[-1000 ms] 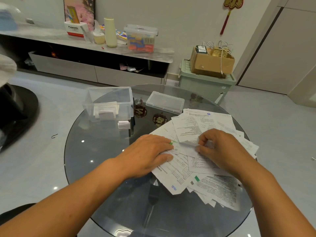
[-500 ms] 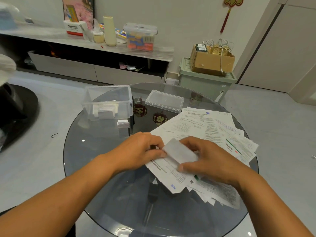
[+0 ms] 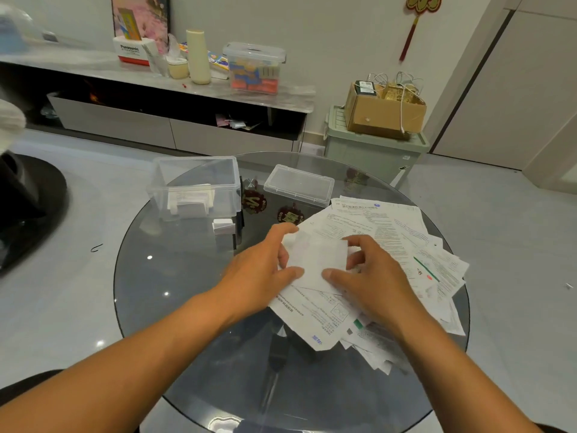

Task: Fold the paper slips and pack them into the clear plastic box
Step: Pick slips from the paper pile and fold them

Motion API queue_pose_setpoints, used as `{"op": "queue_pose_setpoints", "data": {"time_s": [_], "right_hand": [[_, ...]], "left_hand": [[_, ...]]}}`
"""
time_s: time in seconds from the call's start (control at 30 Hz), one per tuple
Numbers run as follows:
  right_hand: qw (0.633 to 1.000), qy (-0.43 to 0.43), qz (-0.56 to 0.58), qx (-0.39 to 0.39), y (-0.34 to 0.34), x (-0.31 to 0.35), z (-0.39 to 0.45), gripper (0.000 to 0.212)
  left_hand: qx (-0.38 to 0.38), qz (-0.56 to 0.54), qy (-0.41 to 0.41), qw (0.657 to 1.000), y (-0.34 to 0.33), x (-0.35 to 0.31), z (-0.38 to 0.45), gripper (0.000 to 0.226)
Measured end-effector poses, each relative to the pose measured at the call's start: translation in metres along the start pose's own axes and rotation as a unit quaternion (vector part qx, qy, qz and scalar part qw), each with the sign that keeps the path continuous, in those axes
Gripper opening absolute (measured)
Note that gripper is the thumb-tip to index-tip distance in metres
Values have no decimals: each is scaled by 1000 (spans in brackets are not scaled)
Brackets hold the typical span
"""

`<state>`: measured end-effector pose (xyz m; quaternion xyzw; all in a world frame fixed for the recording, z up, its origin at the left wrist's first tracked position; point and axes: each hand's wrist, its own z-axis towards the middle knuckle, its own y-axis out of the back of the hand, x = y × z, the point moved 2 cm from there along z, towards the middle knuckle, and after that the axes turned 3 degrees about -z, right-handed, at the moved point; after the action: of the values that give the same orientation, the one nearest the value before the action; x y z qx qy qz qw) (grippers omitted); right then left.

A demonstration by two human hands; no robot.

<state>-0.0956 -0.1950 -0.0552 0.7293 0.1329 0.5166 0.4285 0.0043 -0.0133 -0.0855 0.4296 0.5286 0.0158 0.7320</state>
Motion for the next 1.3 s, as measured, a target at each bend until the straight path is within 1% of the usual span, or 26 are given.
{"op": "queue_pose_setpoints", "data": {"time_s": [0.03, 0.07, 0.1, 0.13, 0.2, 0.27, 0.33, 0.37, 0.43, 0.53, 0.57, 0.63, 0.67, 0.73, 0.8, 0.83, 0.87, 0.9, 0.93, 1.0, 1.07, 1.1, 1.13, 1.2, 1.23, 1.3], "right_hand": [[999, 4, -35, -4, -3, 1, -1, 60], [998, 6, -57, -9, -5, 2, -2, 67], [997, 7, -72, -15, -6, 2, -2, 69], [996, 9, -83, -24, -6, 2, -2, 67], [995, 9, -95, -35, -6, -1, 0, 56], [997, 4, -71, -21, -5, -4, 3, 45], [1000, -8, -14, 9, -3, -5, 5, 38], [1000, -11, 15, 24, -2, -4, 5, 36], [997, 1, 60, 46, -1, -1, 3, 35], [992, 32, 97, 69, 3, 3, 2, 36], [990, 38, 105, 90, 5, 5, 2, 40], [983, 50, 118, 134, 9, 5, 2, 51], [982, 58, 120, 135, 10, 4, 3, 56], [986, 73, 121, 89, 10, 1, 5, 60], [987, 93, 119, 45, 5, -2, 5, 50], [988, 109, 98, 43, 1, -2, 6, 41], [989, 124, 56, 54, -2, -2, 5, 32], [988, 136, 1, 74, -5, 0, 3, 27], [983, 151, -53, 86, -8, 0, 2, 30], [971, 181, -121, 98, -12, 2, 2, 40], [966, 189, -137, 108, -11, 5, 2, 44], [967, 188, -133, 112, -9, 5, 3, 43], [967, 188, -125, 114, -8, 6, 2, 43], [969, 184, -114, 118, -8, 4, 2, 42], [970, 178, -108, 123, -8, 3, 1, 43], [974, 163, -94, 128, -9, 1, 2, 48]], "left_hand": [[-9, 33, -11, 999, -1, -2, -1, 63], [-15, 63, -29, 997, -2, -2, -1, 66], [-13, 98, -53, 994, -1, -2, 0, 64], [-3, 137, -86, 987, -1, -1, 1, 59], [38, 200, -138, 969, 1, 2, 3, 49], [75, 235, -153, 957, 2, 4, 4, 58], [88, 262, -160, 948, 3, 3, 5, 69], [87, 270, -165, 945, 3, 2, 5, 70], [81, 278, -172, 942, 4, 0, 6, 67], [75, 288, -187, 936, 3, -1, 6, 58], [67, 286, -201, 935, 3, -3, 5, 52], [37, 275, -236, 931, 4, -6, 2, 30], [28, 266, -246, 931, 4, -7, 2, 23], [36, 253, -242, 936, 5, -5, 2, 20], [58, 240, -227, 942, 6, -4, 3, 29], [60, 226, -212, 949, 8, -4, 2, 31], [59, 209, -193, 957, 9, -6, 1, 31], [60, 192, -169, 965, 11, -8, 1, 34], [61, 172, -148, 972, 12, -9, 0, 41], [62, 128, -126, 982, 13, -9, -1, 58], [62, 110, -129, 984, 16, -5, 0, 71], [68, 122, -134, 981, 16, -2, 0, 70], [70, 143, -147, 976, 15, 1, 1, 62], [62, 191, -190, 961, 13, 4, 4, 34], [58, 203, -208, 955, 11, 5, 4, 27], [35, 208, -222, 952, 9, 5, 5, 26]]}}
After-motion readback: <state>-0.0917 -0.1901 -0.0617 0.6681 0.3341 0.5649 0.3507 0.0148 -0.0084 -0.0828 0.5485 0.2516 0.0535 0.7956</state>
